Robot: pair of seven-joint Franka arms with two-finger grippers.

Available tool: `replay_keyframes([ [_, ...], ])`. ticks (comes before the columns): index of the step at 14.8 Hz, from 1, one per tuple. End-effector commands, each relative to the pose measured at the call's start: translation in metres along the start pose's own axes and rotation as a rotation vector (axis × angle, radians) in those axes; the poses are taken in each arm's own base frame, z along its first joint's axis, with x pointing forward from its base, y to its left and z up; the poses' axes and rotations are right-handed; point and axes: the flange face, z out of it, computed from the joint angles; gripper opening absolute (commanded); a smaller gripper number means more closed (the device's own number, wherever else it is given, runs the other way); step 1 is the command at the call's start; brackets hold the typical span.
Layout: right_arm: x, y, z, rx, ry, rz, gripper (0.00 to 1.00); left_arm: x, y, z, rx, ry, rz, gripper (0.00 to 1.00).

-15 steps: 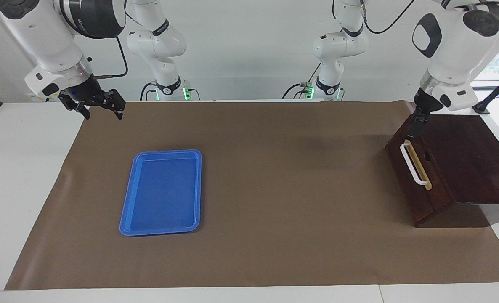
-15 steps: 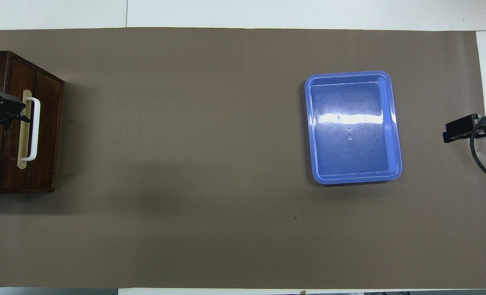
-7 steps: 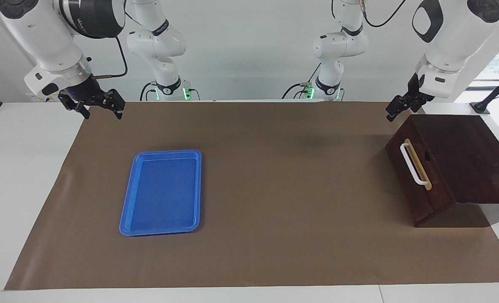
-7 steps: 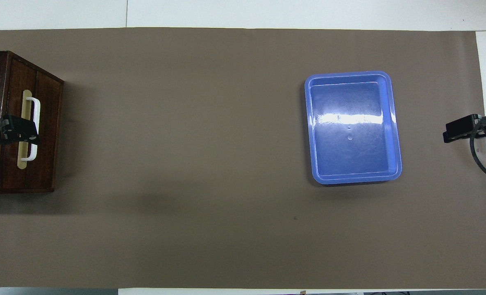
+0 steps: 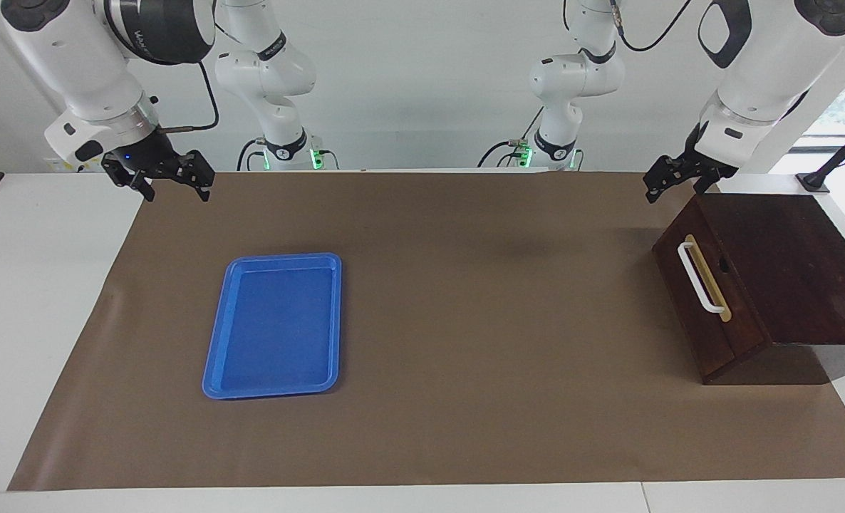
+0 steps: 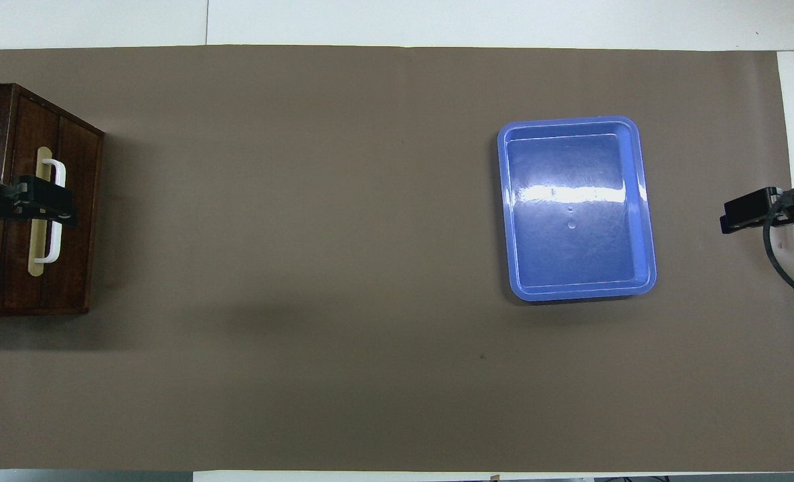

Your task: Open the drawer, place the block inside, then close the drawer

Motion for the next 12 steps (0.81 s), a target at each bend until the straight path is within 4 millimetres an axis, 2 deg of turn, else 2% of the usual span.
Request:
replay_keyframes([
  [1, -0.004, -0.002, -0.003, 0.000, 0.010, 0.005, 1.00, -0.009, -0.005, -0.009, -0.011, 0.002, 0.064, 1.00],
  [7, -0.004, -0.001, -0.003, -0.002, 0.008, 0.006, 1.00, -0.007, 0.007, -0.004, -0.012, 0.005, 0.081, 1.00],
  [12, -0.004, -0.001, -0.003, -0.002, 0.008, 0.004, 1.00, -0.005, 0.002, -0.008, -0.014, 0.013, 0.078, 1.00],
])
